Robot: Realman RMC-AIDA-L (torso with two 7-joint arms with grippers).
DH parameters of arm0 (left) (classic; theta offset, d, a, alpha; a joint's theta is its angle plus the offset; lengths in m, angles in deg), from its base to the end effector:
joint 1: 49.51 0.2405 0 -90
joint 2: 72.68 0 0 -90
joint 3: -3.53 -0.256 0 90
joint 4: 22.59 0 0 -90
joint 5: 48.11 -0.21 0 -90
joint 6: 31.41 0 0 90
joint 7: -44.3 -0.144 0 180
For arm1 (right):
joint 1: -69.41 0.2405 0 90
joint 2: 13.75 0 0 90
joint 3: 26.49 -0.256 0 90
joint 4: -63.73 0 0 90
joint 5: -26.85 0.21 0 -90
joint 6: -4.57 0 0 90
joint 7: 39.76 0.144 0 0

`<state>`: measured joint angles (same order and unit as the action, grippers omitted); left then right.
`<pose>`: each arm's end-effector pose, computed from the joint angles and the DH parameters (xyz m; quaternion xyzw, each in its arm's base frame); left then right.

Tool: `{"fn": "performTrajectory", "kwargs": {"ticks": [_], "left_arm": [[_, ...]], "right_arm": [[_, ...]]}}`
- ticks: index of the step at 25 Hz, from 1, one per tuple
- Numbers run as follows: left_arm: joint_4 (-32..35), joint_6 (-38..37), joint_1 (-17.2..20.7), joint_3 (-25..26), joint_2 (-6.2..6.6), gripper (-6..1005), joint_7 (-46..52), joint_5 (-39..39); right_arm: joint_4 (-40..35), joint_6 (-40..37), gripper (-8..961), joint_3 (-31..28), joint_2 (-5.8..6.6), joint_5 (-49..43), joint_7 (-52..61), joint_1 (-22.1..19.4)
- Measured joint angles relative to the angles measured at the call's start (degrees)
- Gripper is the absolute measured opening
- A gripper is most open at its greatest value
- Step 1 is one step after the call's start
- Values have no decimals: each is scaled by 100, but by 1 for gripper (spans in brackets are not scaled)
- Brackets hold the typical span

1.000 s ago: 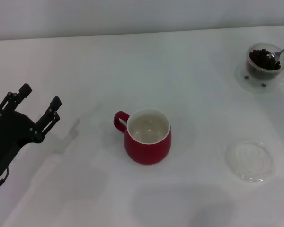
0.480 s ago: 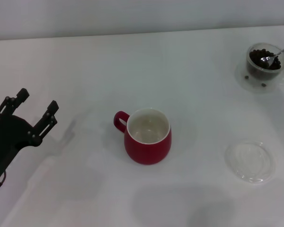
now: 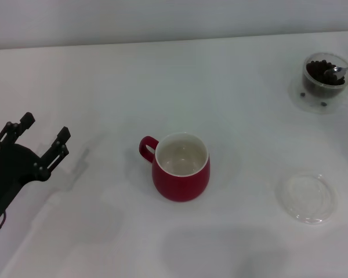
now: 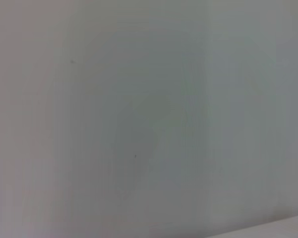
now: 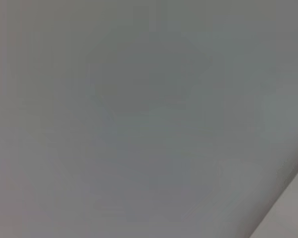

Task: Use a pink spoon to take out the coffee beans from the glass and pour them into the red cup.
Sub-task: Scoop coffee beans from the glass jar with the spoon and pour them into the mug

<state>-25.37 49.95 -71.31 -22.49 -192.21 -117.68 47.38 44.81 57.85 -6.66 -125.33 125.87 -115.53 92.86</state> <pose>-0.3191 0.2659 -0.0523 -0.8122 -0.1796 -0.3320 0.4449 0.4173 0.3397 0.1085 -0.4471 0.6202 0.4740 0.4367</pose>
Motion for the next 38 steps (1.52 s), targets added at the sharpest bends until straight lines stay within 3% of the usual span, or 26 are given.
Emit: {"fn": "performTrajectory", "kwargs": {"ticks": [17, 29, 38], "left_arm": [[15, -147, -10, 0, -9, 772, 0, 5], [-3, -224, 18, 0, -11, 770, 9, 5], [-20, -177, 74, 0, -19, 772, 9, 5]], "right_arm": [[48, -135, 149, -57, -35, 134, 799, 31], [-37, 374, 148, 153, -72, 88, 829, 5], [-56, 1115, 150, 449, -178, 72, 706, -112]]}}
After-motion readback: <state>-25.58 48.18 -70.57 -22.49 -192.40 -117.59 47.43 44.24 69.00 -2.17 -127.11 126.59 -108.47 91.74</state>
